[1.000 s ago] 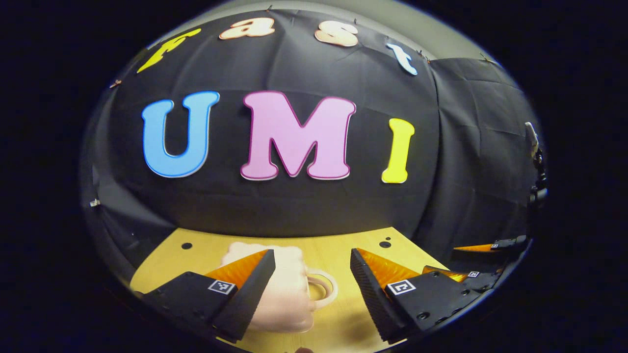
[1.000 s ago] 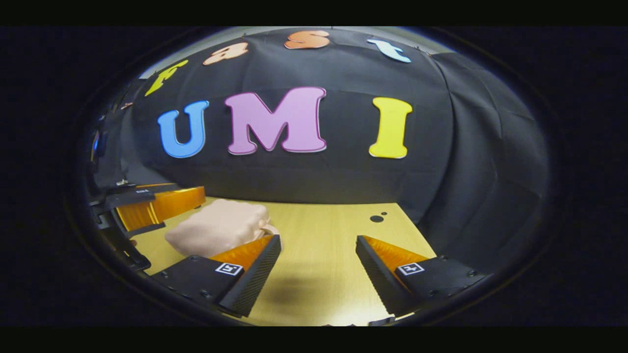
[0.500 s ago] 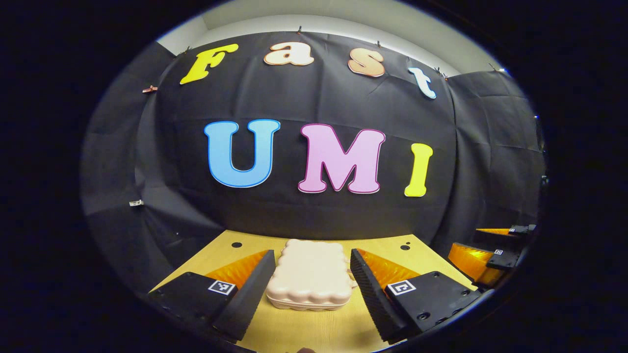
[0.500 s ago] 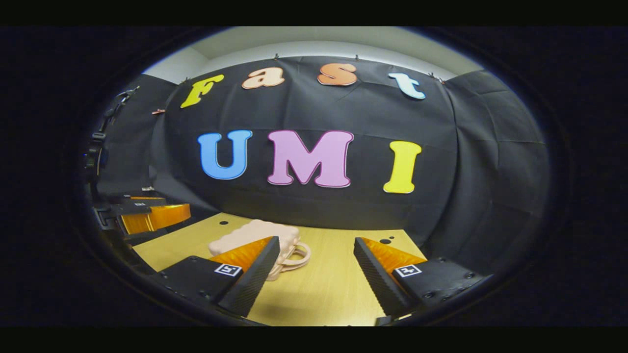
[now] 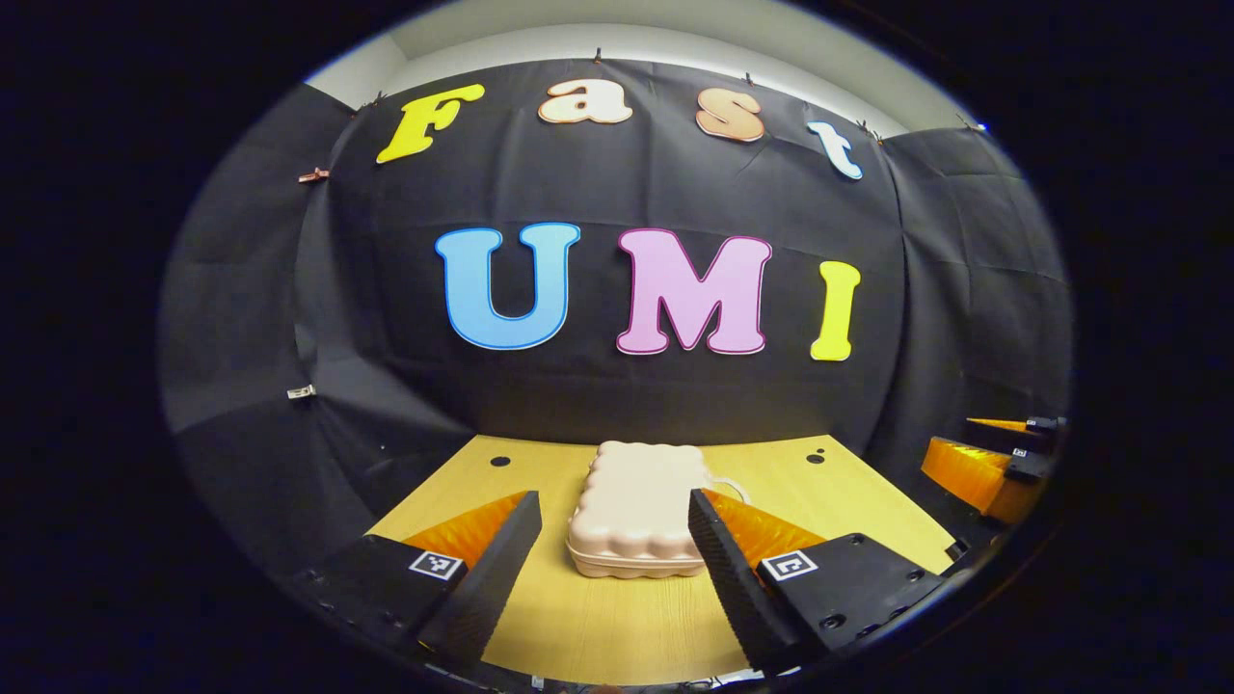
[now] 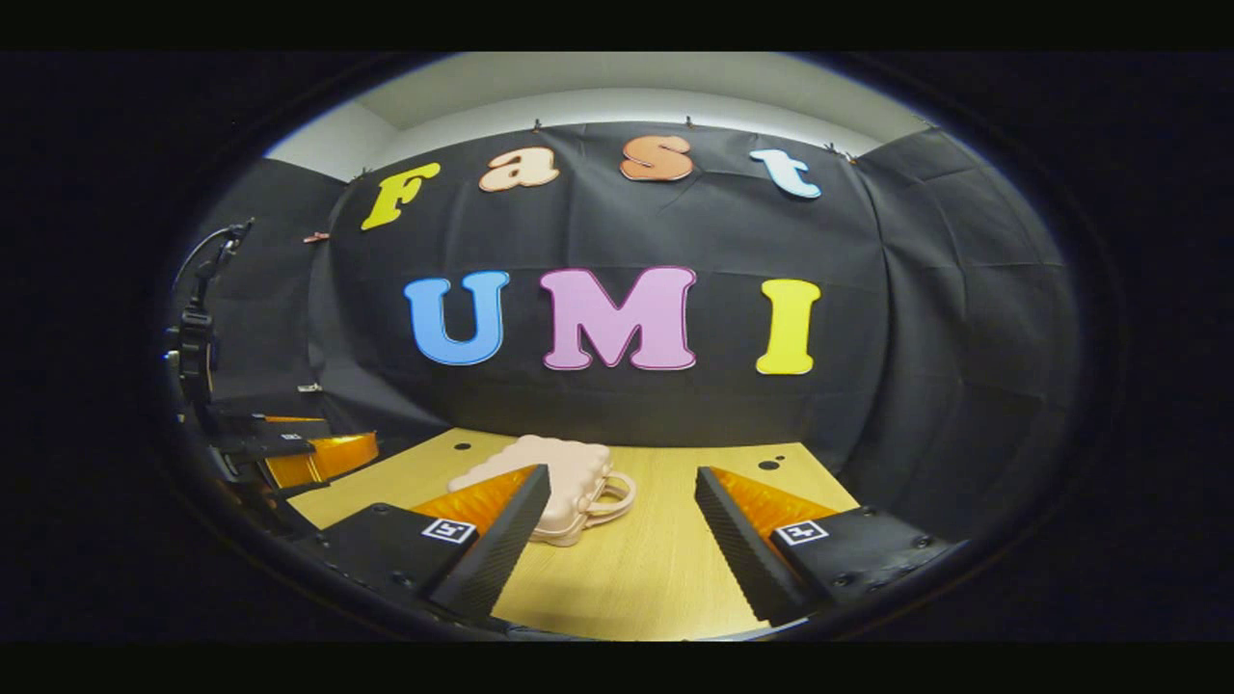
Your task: First open the suitcase, pack the skin care products into it, and then close the suitcase.
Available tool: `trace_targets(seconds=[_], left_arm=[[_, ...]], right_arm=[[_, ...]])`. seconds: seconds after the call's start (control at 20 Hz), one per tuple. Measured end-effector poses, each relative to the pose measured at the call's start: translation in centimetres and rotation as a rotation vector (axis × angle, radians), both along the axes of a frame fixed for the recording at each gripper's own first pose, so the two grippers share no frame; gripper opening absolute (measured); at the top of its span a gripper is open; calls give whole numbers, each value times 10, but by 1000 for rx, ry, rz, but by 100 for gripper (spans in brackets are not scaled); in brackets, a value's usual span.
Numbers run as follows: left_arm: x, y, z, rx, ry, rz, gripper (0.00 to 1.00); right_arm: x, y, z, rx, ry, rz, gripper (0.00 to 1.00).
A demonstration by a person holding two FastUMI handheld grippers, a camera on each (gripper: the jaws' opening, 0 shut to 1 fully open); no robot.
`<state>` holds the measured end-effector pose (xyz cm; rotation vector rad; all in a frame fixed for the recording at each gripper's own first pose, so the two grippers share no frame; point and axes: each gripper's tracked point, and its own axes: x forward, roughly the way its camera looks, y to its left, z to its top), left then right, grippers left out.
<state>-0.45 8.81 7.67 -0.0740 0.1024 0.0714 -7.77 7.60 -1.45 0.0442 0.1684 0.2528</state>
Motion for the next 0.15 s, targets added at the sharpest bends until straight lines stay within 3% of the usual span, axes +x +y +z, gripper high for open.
trace_targets(seconds=[0.15], left_arm=[[0,1,3,19,-5,-15,96]], right_arm=[[-1,-2,-8,3,26,-13,96]])
